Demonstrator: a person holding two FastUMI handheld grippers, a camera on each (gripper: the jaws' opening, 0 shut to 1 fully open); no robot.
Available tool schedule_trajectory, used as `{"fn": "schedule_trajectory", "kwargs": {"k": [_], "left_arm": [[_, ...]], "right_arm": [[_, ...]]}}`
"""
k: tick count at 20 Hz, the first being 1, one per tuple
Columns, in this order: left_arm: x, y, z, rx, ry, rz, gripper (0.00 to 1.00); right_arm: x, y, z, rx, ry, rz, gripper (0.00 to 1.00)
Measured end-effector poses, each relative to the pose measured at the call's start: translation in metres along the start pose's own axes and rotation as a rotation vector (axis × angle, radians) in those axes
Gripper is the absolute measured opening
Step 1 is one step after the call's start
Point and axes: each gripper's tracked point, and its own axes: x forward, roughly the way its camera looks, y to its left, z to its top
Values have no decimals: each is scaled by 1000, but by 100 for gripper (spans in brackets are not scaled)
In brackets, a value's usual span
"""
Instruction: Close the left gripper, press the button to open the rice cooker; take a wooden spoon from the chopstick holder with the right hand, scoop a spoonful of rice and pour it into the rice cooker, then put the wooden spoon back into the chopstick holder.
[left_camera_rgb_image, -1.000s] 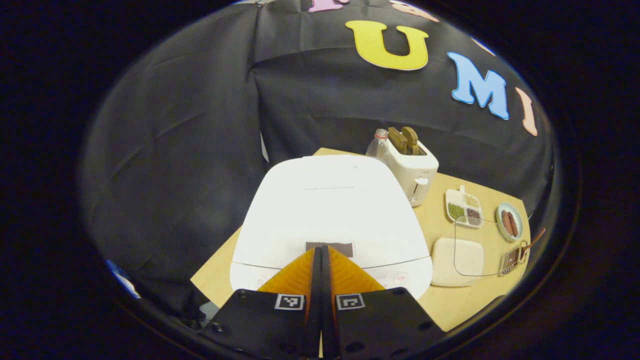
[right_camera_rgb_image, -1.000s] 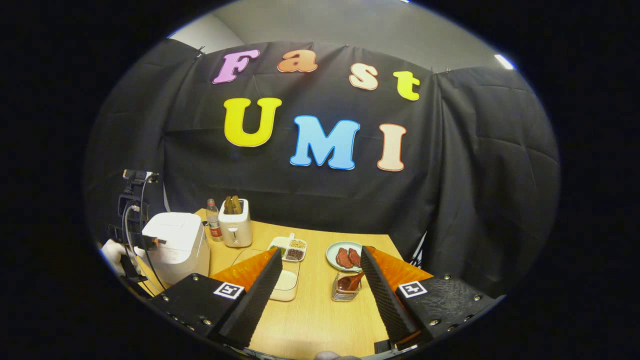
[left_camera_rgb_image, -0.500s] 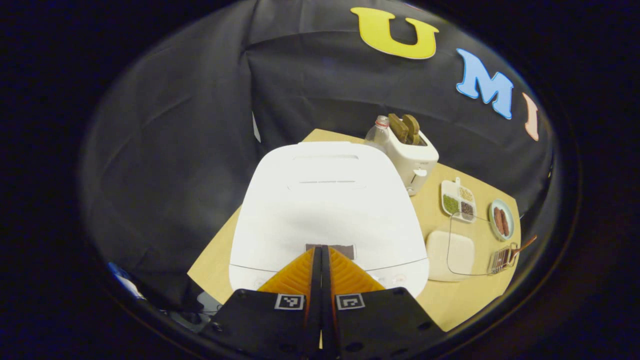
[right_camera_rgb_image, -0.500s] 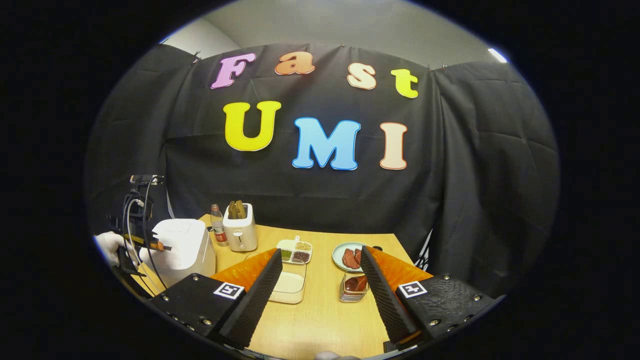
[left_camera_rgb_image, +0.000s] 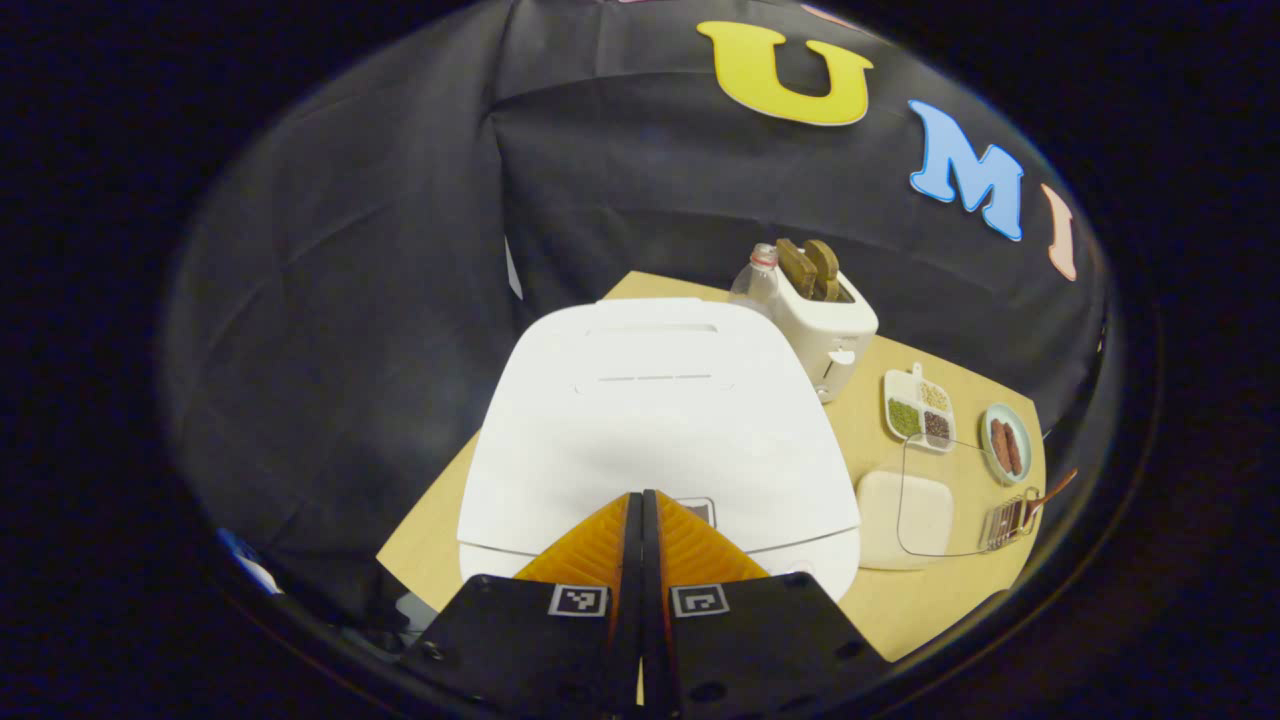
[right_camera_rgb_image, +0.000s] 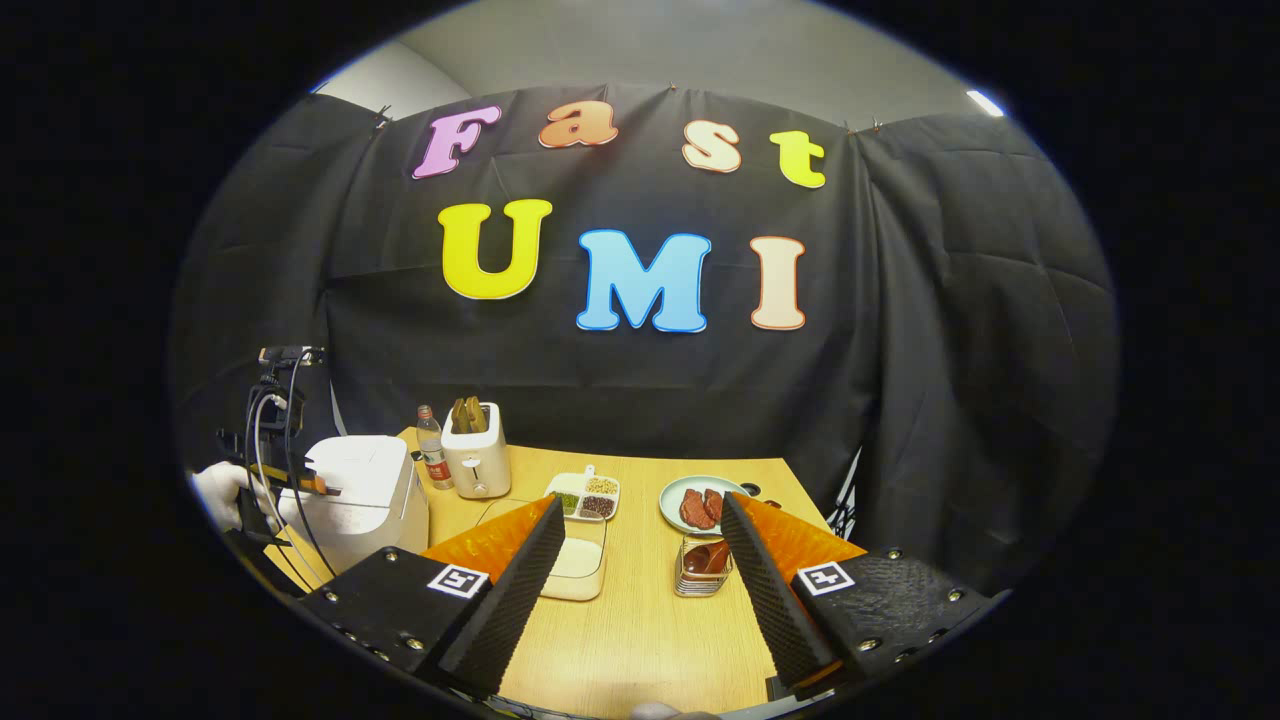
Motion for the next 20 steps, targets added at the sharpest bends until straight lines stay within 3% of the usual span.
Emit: {"fn": "schedule_trajectory", "kwargs": {"k": [3,6,10,13,17,20], "left_arm": [[-45,7,84,28,-364,71,9],[-109,-8,122,19,-571,26,8],[-173,-31,135,30,-680,-70,35],[-190,-44,126,58,-695,-112,100],[-221,-50,108,25,-683,-139,98],[-259,-57,97,15,-719,-191,100]], "right_arm": [[-1,2,8,-6,-50,6,96],[0,5,16,20,-94,20,96],[4,-1,19,19,-115,2,96],[9,-8,21,29,-127,-11,96],[15,-19,12,56,-139,-32,96],[26,-29,-18,96,-102,-40,96]]}}
